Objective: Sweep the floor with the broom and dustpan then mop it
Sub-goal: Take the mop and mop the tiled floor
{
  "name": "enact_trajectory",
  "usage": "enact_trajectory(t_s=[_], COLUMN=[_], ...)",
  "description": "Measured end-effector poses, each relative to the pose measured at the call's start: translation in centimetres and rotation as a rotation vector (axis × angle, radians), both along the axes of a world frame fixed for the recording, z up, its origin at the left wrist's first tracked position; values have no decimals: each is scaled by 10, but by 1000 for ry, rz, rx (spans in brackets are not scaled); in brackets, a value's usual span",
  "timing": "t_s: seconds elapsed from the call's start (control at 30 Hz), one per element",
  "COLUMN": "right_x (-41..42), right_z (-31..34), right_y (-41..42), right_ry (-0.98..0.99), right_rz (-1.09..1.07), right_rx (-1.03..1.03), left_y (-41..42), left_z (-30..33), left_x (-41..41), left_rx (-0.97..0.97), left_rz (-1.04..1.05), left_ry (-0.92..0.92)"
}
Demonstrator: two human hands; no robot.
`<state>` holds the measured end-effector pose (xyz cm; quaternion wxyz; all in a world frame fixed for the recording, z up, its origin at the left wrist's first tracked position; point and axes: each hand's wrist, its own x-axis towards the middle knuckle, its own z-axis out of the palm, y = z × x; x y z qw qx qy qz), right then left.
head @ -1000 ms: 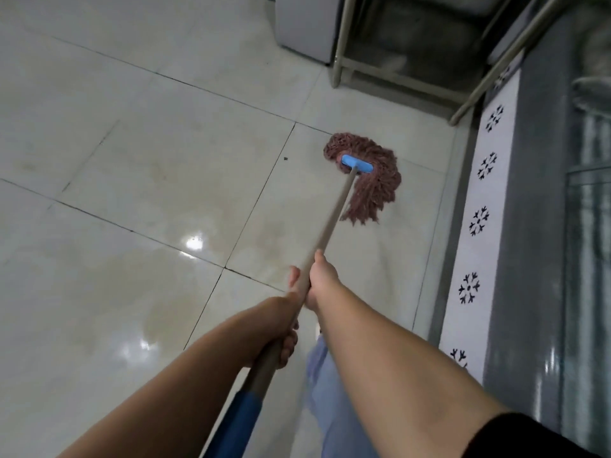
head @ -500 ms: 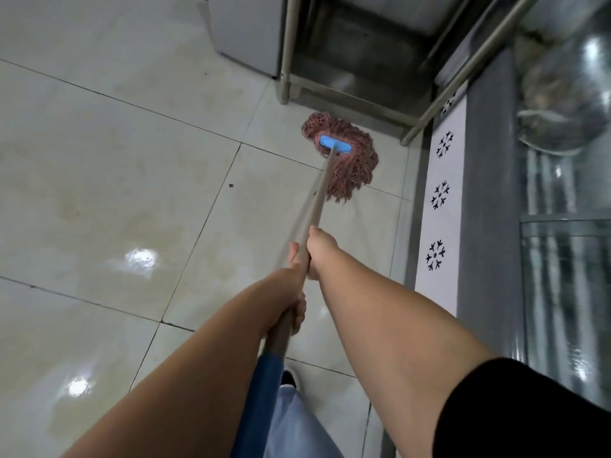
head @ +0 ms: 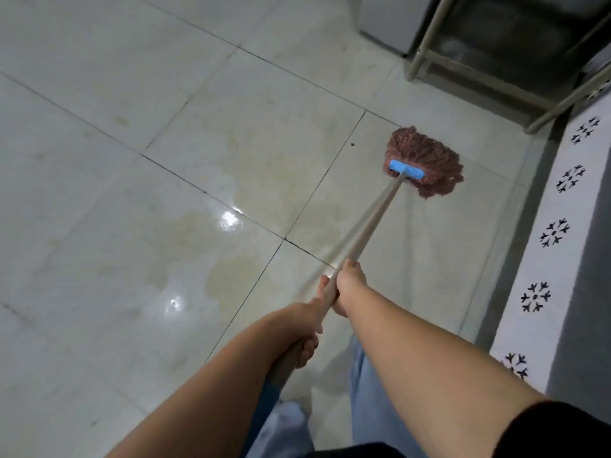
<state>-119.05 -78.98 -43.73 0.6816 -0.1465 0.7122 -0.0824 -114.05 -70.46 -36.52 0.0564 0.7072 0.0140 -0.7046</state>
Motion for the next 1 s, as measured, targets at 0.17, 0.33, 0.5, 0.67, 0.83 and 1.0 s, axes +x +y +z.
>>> enact_trajectory(t_s=[0.17, 0.33, 0.5, 0.67, 0.83, 1.0], right_x=[32, 31, 18, 9, -4, -11], right_z=[5, -5, -6, -2, -6, -2], right_y=[156, 208, 172, 117, -2, -134], right_ry=[30, 29, 87, 91, 118, 94], right_rz=[86, 81, 174, 247, 363, 422], right_rx=[30, 62, 50, 22, -10, 19], left_y=[152, 201, 177, 124, 11, -114], left_z=[29, 35, 26, 30, 31, 35], left_x=[26, 20, 1, -11, -34, -49], left_rx=[33, 67, 21, -30, -65, -101], left_rz=[76, 135, 229, 272, 397, 516], left_ry=[-14, -25, 36, 47, 60, 49])
